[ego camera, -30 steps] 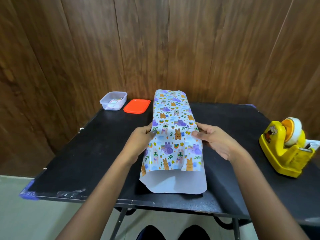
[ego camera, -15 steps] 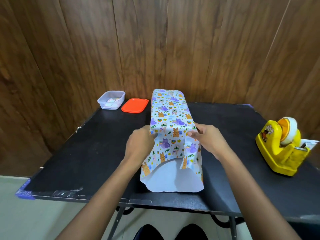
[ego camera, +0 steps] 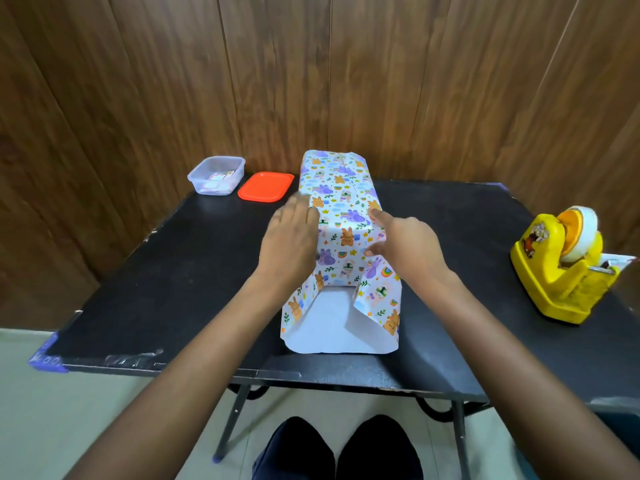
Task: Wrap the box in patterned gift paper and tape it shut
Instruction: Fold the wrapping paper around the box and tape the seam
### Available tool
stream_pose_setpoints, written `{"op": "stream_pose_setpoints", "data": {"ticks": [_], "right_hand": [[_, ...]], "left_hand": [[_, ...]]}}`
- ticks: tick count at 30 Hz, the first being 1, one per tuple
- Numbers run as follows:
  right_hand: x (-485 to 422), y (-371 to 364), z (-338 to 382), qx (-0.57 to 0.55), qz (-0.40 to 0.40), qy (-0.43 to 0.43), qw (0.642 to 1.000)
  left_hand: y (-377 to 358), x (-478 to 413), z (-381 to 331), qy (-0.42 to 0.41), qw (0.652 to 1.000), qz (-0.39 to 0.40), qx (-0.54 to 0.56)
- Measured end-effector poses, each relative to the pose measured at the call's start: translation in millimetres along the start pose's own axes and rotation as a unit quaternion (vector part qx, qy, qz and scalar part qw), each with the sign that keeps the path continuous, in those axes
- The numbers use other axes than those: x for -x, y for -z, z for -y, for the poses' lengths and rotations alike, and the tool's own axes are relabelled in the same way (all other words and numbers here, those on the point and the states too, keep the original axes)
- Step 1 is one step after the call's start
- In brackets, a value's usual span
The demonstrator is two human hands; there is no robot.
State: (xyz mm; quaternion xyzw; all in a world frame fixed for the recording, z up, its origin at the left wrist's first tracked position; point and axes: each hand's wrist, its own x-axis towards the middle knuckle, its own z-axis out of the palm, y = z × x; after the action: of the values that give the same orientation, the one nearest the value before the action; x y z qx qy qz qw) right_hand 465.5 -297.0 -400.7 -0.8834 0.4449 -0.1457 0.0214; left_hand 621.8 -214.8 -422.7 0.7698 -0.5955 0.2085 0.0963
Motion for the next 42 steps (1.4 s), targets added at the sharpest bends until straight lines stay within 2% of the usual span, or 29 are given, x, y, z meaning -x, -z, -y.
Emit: {"op": "stream_pose_setpoints", "data": {"ticks": [3, 6, 9, 12, 16, 23, 36, 42], "right_hand": [[2, -5, 1, 0.020, -0.020, 0.005, 1.000], [3, -8, 1, 0.040, -0.016, 0.005, 0.999], [-2, -8, 1, 0.082, -0.025, 0.040, 0.995], [-6, -1, 3, 0.060, -0.001, 0.056, 0.997], [-7, 3, 4, 0.012, 0.021, 0.034, 0.999], [-8, 1, 5, 0.002, -0.001, 0.032, 0.999], [-4, 2, 8, -0.011, -0.008, 0.020, 1.000], [-4, -2, 5, 0.030, -0.025, 0.046, 0.998]], "left_hand": [[-2, -4, 4, -0.027, 0.998, 0.028, 0.039], [-2, -5, 6, -0.051, 0.998, 0.033, 0.015], [1, -5, 6, -0.064, 0.997, 0.038, -0.028], [1, -8, 4, -0.075, 0.995, 0.040, -0.056], [5, -11, 1, -0.085, 0.992, 0.045, -0.077], [1, -9, -3, -0.096, 0.994, 0.051, -0.031], [3, -11, -5, -0.136, 0.983, 0.093, -0.077], [2, -21, -22, -0.101, 0.991, 0.091, -0.002]]}}
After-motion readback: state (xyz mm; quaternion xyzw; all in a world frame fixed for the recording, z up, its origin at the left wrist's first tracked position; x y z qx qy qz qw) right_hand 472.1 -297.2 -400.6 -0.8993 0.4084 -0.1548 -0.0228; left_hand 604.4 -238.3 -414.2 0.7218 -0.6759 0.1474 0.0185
